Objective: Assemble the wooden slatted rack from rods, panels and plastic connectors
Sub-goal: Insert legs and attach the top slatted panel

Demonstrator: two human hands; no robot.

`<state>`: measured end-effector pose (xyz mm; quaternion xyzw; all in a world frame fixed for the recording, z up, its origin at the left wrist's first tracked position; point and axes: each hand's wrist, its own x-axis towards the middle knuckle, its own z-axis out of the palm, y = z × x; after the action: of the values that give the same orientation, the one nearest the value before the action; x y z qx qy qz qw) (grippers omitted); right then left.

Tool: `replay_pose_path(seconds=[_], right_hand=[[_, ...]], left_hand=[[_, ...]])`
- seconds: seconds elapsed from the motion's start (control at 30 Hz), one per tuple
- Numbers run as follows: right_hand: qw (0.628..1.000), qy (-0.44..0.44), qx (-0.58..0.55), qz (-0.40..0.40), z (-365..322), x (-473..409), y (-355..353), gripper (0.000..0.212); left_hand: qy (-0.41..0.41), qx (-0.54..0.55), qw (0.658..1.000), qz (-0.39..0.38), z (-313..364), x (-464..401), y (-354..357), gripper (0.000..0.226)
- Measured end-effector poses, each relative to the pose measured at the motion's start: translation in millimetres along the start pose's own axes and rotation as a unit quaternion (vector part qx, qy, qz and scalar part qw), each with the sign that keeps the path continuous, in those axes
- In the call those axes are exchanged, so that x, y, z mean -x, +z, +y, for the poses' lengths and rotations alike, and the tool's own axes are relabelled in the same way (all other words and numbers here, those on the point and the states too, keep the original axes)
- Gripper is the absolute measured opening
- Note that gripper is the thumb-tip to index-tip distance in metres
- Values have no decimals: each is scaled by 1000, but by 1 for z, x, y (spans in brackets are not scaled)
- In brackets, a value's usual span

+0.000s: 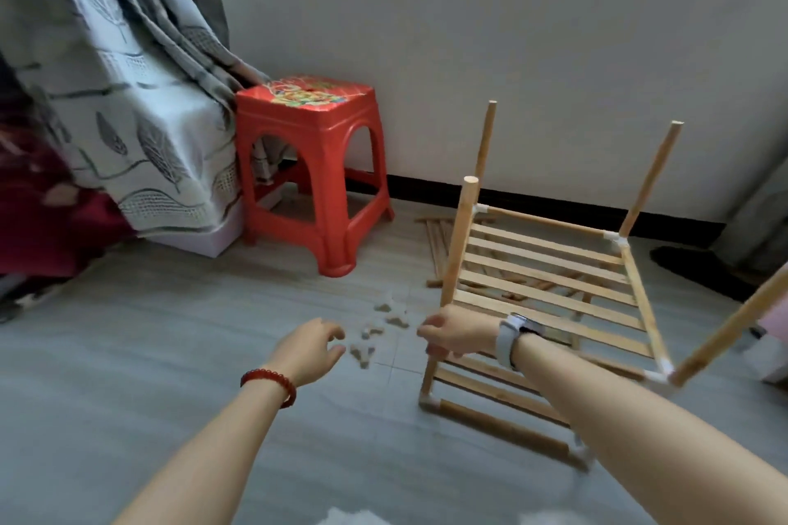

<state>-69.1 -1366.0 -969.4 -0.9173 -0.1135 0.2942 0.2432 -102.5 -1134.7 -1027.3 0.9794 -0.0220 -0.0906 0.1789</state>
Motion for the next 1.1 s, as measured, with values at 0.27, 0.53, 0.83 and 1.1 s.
replay_pose_path(seconds=[0.27,0.53,0.83,1.1], right_hand=[[977,-27,209,-18,-13,-162,91,39],[976,147,100,126,38,-315,119,41],[977,137,142,77,98,-407,108,68],[977,153,72,130,114,-378,139,47]], left_hand=[[-75,78,994,-32,-74,-55,69,36],[-88,71,992,-61,-109,-138,169,61],[65,-44,996,-52,-98,-229,217,84],[0,-39,998,-49,-93,-266,224,50]])
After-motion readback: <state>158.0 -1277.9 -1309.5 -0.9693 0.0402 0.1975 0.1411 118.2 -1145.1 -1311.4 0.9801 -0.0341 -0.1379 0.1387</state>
